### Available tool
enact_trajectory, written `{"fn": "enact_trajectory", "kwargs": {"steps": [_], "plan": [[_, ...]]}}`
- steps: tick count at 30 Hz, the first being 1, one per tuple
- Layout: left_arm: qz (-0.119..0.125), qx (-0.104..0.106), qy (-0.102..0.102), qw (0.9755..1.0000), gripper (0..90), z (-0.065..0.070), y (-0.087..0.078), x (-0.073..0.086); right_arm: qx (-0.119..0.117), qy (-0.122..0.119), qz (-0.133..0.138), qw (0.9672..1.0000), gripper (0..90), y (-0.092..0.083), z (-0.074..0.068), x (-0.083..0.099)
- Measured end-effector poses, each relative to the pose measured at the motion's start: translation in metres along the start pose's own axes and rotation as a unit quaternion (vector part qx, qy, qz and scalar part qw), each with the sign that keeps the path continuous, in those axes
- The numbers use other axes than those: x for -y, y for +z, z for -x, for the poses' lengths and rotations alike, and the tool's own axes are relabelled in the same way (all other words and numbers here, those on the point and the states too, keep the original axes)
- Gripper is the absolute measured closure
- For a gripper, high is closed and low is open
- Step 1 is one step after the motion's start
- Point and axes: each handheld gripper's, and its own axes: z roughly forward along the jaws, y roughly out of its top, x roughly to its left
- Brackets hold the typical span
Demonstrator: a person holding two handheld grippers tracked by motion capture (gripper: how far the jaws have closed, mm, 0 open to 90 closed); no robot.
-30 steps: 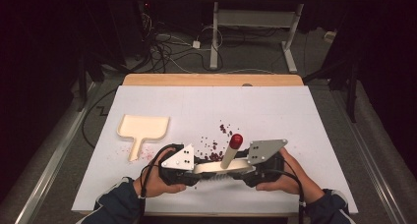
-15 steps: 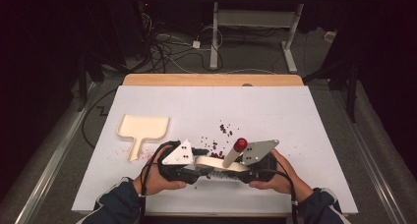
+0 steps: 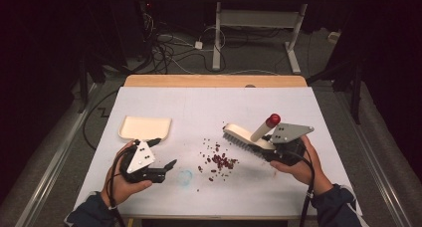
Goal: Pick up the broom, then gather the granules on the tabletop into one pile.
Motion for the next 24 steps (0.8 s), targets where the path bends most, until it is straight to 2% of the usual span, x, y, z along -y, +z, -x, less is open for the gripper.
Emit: {"fn": "enact_trajectory", "kwargs": {"steps": [1,2,3,5,7,8,9,10,11,13,14,16,17,18,20,21,22,24], "plan": [[-0.004,-0.005,-0.002,1.0,19.4,-0.003,-0.002,0.006,0.022,0.02,-0.003,0.9996,67.4,-0.001,0.009,0.002],[-0.011,-0.013,-0.006,0.9998,19.4,-0.006,-0.004,0.012,0.034,0.029,-0.008,0.999,67.5,0.0,0.013,0.003],[-0.012,-0.017,-0.028,0.9994,19.4,-0.011,-0.007,0.022,0.047,0.034,-0.012,0.9983,67.5,0.0,0.016,0.004],[-0.019,-0.027,-0.038,0.9987,19.4,-0.014,-0.01,0.029,0.065,0.047,-0.018,0.9966,67.4,0.003,0.022,0.008],[-0.016,-0.029,-0.041,0.9986,19.4,-0.015,-0.012,0.032,0.083,0.056,-0.025,0.9946,67.5,0.008,0.029,0.011],[-0.017,-0.025,-0.053,0.9982,19.4,-0.015,-0.014,0.035,0.092,0.061,-0.03,0.9934,67.5,0.012,0.034,0.012],[-0.018,-0.029,-0.054,0.998,19.4,-0.015,-0.016,0.037,0.092,0.061,-0.03,0.9934,67.5,0.012,0.034,0.012],[-0.015,-0.035,-0.05,0.998,19.4,-0.016,-0.016,0.039,0.108,0.062,-0.042,0.9913,67.5,0.022,0.041,0.014],[-0.019,-0.032,-0.056,0.9977,19.4,-0.015,-0.017,0.04,0.119,0.064,-0.048,0.9897,67.5,0.029,0.045,0.014],[-0.02,-0.034,-0.053,0.9978,19.4,-0.015,-0.016,0.04,0.134,0.057,-0.066,0.9872,67.6,0.044,0.052,0.012],[-0.023,-0.039,-0.038,0.9982,19.4,-0.016,-0.012,0.04,0.141,0.051,-0.07,0.9861,67.6,0.052,0.055,0.011],[-0.027,-0.039,-0.037,0.9982,19.4,-0.016,-0.01,0.041,0.15,0.042,-0.082,0.9844,67.6,0.066,0.058,0.006],[-0.032,-0.037,-0.035,0.9982,19.4,-0.015,-0.009,0.041,0.15,0.042,-0.082,0.9844,67.6,0.066,0.058,0.006],[-0.032,-0.035,-0.035,0.9983,19.4,-0.015,-0.008,0.041,0.158,0.028,-0.089,0.9829,67.6,0.08,0.062,0.001],[-0.033,-0.03,-0.033,0.9984,19.4,-0.016,-0.006,0.042,0.167,0.019,-0.095,0.9812,67.6,0.093,0.066,-0.004],[-0.033,-0.028,-0.033,0.9985,19.4,-0.016,-0.005,0.042,0.167,0.019,-0.095,0.9812,67.6,0.093,0.066,-0.004],[-0.035,-0.027,-0.032,0.9985,19.4,-0.016,-0.004,0.043,0.174,0.008,-0.099,0.9797,67.6,0.105,0.068,-0.007],[-0.036,-0.029,-0.033,0.9984,19.4,-0.016,-0.003,0.043,0.173,0.005,-0.106,0.9791,67.6,0.117,0.069,-0.008]]}}
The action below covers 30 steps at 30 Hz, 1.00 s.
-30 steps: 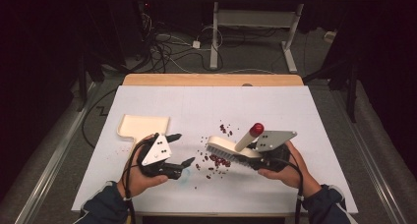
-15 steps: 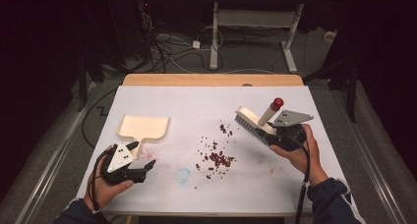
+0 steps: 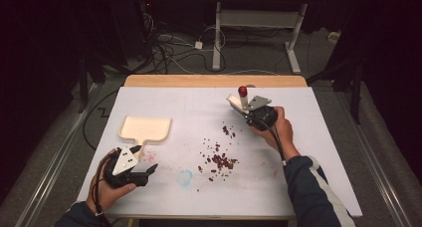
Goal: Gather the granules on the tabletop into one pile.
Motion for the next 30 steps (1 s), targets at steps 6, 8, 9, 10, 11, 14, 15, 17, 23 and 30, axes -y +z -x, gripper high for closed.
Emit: {"fn": "enact_trajectory", "kwargs": {"steps": [6,8,9,10,11,14,15,17,23,30], "plan": [[-0.004,0.002,0.005,1.0,19.4,0.002,0.0,0.001,-0.021,-0.021,0.002,0.9995,67.6,0.014,-0.014,-0.009],[-0.007,0.005,0.006,0.9999,19.4,0.001,0.001,0.001,-0.032,-0.036,0.002,0.9988,67.6,0.017,-0.026,-0.012],[-0.006,0.007,0.006,0.9999,19.4,0.001,0.001,0.001,-0.037,-0.041,0.005,0.9985,67.5,0.016,-0.031,-0.012],[-0.003,0.009,0.006,0.9999,19.4,0.002,0.002,-0.001,-0.044,-0.043,0.006,0.9981,67.6,0.015,-0.035,-0.012],[-0.003,0.009,0.006,0.9999,19.4,0.002,0.002,-0.001,-0.051,-0.048,0.012,0.9975,67.5,0.013,-0.038,-0.012],[-0.006,0.012,0.007,0.9999,19.4,0.003,0.003,-0.001,-0.079,-0.069,0.023,0.9942,67.4,0.005,-0.05,-0.012],[-0.008,0.012,0.008,0.9999,19.4,0.004,0.003,-0.001,-0.091,-0.078,0.025,0.9925,67.3,0.001,-0.055,-0.012],[-0.01,0.013,0.012,0.9998,19.4,0.005,0.002,-0.001,-0.111,-0.093,0.03,0.989,67.3,-0.005,-0.063,-0.011],[-0.017,0.02,0.011,0.9996,19.4,0.008,0.002,-0.001,-0.15,-0.118,0.052,0.9802,67.2,-0.027,-0.083,-0.005],[-0.026,0.025,0.018,0.9992,19.4,0.011,0.004,-0.001,-0.175,-0.146,0.069,0.9712,67.3,-0.046,-0.098,0.003]]}}
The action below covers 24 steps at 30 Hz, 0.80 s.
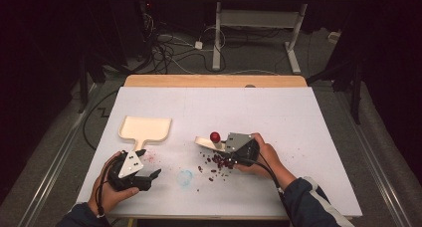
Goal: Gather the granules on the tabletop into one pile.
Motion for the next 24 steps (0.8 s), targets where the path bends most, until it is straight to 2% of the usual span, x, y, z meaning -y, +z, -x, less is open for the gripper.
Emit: {"fn": "enact_trajectory", "kwargs": {"steps": [5,9,10,12,13,14,16,17,19,20,21,22,24], "plan": [[-0.001,0.002,0.001,1.0,19.4,0.0,0.001,0.0,0.012,-0.015,0.006,0.9998,67.4,-0.007,-0.005,0.0],[-0.003,0.001,0.001,1.0,19.4,0.0,0.0,0.0,0.021,-0.007,0.015,0.9996,67.5,-0.012,0.0,-0.001],[-0.002,0.001,0.001,1.0,19.4,0.0,0.0,0.0,0.028,0.007,0.029,0.9992,67.6,-0.02,0.004,-0.004],[-0.001,-0.001,0.0,1.0,19.4,0.0,0.0,0.001,0.03,0.014,0.043,0.9985,67.5,-0.032,0.006,-0.007],[0.0,-0.002,-0.001,1.0,19.4,-0.001,0.0,0.001,0.03,0.014,0.043,0.9985,67.5,-0.032,0.006,-0.007],[0.0,-0.003,-0.002,1.0,19.4,-0.001,-0.001,0.001,0.021,0.025,0.057,0.9978,67.5,-0.043,0.006,-0.012],[0.001,-0.007,-0.002,1.0,19.4,-0.001,-0.001,0.001,0.015,0.03,0.062,0.9975,67.5,-0.049,0.005,-0.014],[0.002,-0.011,-0.003,0.9999,19.4,-0.001,-0.002,0.001,-0.004,0.045,0.072,0.9963,67.6,-0.058,0.002,-0.02],[0.008,-0.014,-0.006,0.9998,19.4,-0.002,-0.004,0.001,-0.037,0.061,0.081,0.9941,67.5,-0.065,-0.005,-0.026],[0.012,-0.016,-0.007,0.9998,19.4,-0.003,-0.005,0.001,-0.037,0.061,0.081,0.9941,67.5,-0.065,-0.005,-0.026],[0.018,-0.016,-0.01,0.9997,19.4,-0.005,-0.007,0.001,-0.053,0.067,0.086,0.9926,67.5,-0.067,-0.011,-0.029],[0.021,-0.019,-0.012,0.9995,19.4,-0.006,-0.008,0.002,-0.09,0.082,0.09,0.9884,67.5,-0.066,-0.023,-0.034],[0.032,-0.034,-0.018,0.9988,19.3,-0.013,-0.012,0.005,-0.123,0.089,0.082,0.9851,67.5,-0.061,-0.037,-0.039]]}}
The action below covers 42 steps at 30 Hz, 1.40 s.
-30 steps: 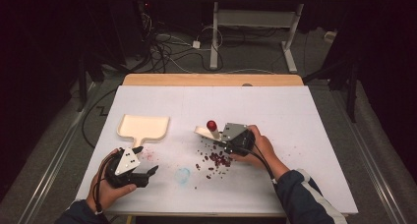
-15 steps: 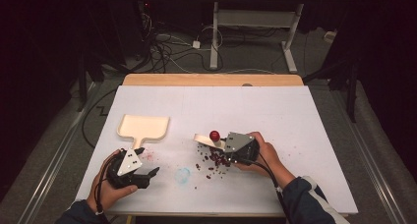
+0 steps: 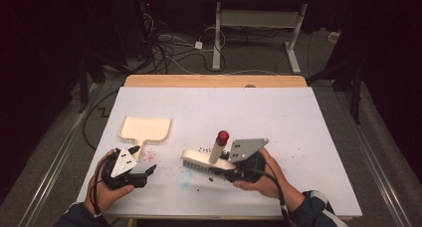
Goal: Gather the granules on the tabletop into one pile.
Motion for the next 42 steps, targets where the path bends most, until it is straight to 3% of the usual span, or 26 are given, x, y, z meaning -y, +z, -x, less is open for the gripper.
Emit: {"fn": "enact_trajectory", "kwargs": {"steps": [2,3,5,8,12,13,14,17,19,27,34,38,40,41,42], "plan": [[0.0,-0.006,-0.005,1.0,19.0,-0.003,-0.001,0.001,-0.012,0.002,-0.006,0.9999,67.6,0.005,-0.006,0.0],[-0.001,-0.011,-0.017,0.9998,19.0,-0.005,-0.003,0.003,-0.045,0.017,-0.014,0.9987,67.6,0.015,-0.016,0.001],[-0.002,-0.029,-0.031,0.9991,19.0,-0.011,-0.006,0.005,-0.074,0.03,-0.022,0.9966,67.5,0.026,-0.022,0.002],[0.018,-0.037,-0.058,0.9975,19.0,-0.016,-0.01,0.006,-0.091,0.034,-0.038,0.9945,67.5,0.04,-0.028,0.006],[0.014,-0.037,-0.06,0.9974,19.0,-0.018,-0.01,0.007,-0.088,0.04,-0.044,0.9943,67.6,0.049,-0.025,0.01],[0.012,-0.036,-0.057,0.9977,19.0,-0.017,-0.009,0.008,-0.083,0.046,-0.042,0.9946,67.6,0.049,-0.023,0.011],[0.01,-0.035,-0.056,0.9978,19.0,-0.017,-0.009,0.007,-0.062,0.042,-0.049,0.996,67.6,0.049,-0.018,0.012],[0.008,-0.033,-0.05,0.9982,19.0,-0.015,-0.007,0.007,-0.05,0.059,-0.051,0.9957,67.5,0.048,-0.009,0.016],[0.005,-0.03,-0.045,0.9985,19.0,-0.014,-0.006,0.006,-0.04,0.087,-0.051,0.9942,67.4,0.046,0.005,0.022],[0.0,-0.023,-0.035,0.9991,19.0,-0.01,-0.003,0.005,0.006,0.133,-0.046,0.99,67.4,0.036,0.031,0.031],[-0.003,-0.019,-0.025,0.9995,19.0,-0.006,-0.001,0.004,0.027,0.139,-0.05,0.9886,67.4,0.032,0.039,0.033],[-0.006,-0.017,-0.021,0.9996,19.0,-0.005,0.0,0.003,0.06,0.135,-0.054,0.9875,67.5,0.027,0.042,0.031],[-0.007,-0.015,-0.018,0.9997,19.0,-0.004,0.0,0.003,0.064,0.133,-0.052,0.9876,67.5,0.026,0.043,0.031],[-0.008,-0.016,-0.017,0.9997,19.0,-0.004,0.0,0.003,0.08,0.138,-0.053,0.9858,67.5,0.023,0.045,0.03],[-0.009,-0.016,-0.016,0.9997,19.0,-0.003,0.0,0.003,0.08,0.138,-0.053,0.9858,67.5,0.023,0.045,0.03]]}}
